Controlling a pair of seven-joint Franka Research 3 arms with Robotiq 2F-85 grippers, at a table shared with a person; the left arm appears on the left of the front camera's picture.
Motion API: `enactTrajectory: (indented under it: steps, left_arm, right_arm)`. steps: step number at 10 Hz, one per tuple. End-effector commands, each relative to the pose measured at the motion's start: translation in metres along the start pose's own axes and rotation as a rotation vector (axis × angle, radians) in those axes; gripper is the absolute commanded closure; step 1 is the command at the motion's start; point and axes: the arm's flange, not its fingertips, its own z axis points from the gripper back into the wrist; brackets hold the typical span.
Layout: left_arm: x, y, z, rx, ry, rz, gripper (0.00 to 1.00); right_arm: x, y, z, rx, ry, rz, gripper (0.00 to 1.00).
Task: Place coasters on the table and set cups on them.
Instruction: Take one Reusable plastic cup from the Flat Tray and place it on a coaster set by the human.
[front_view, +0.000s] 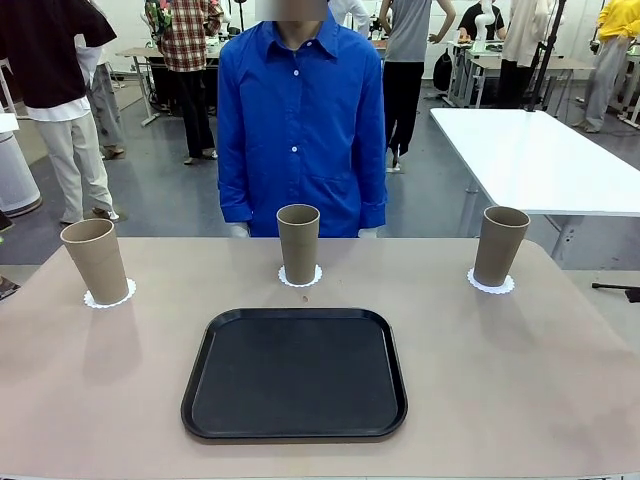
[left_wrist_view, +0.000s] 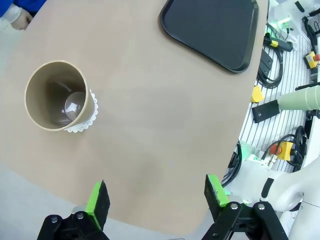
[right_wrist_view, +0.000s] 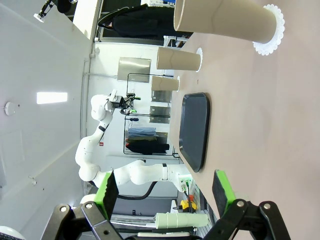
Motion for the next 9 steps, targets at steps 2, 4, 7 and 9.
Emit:
enactTrajectory:
  steps: [2,4,7,9]
  left_arm:
    - [0.0,0.0,0.0,0.0,0.0,0.0,0.0]
    - [0.017,-0.021,0.005,0.246,0.185,0.255,0.0]
    - [0.007,-0.067,-0.015,0.234,0.314,0.451,0.0]
    - [-0.007,-0.094,-0.04,0.153,0.303,0.518,0.0]
  right_arm:
    - [0.0,0.0,0.0,-0.009,0.004,-0.007,0.0]
    - [0.0,0.0,0.0,-0.009,0.004,-0.007,0.0]
    - [0.0,0.0,0.0,-0.009,0.004,-0.007,0.0]
    - [0.0,0.0,0.0,-0.009,0.004,-0.007,0.0]
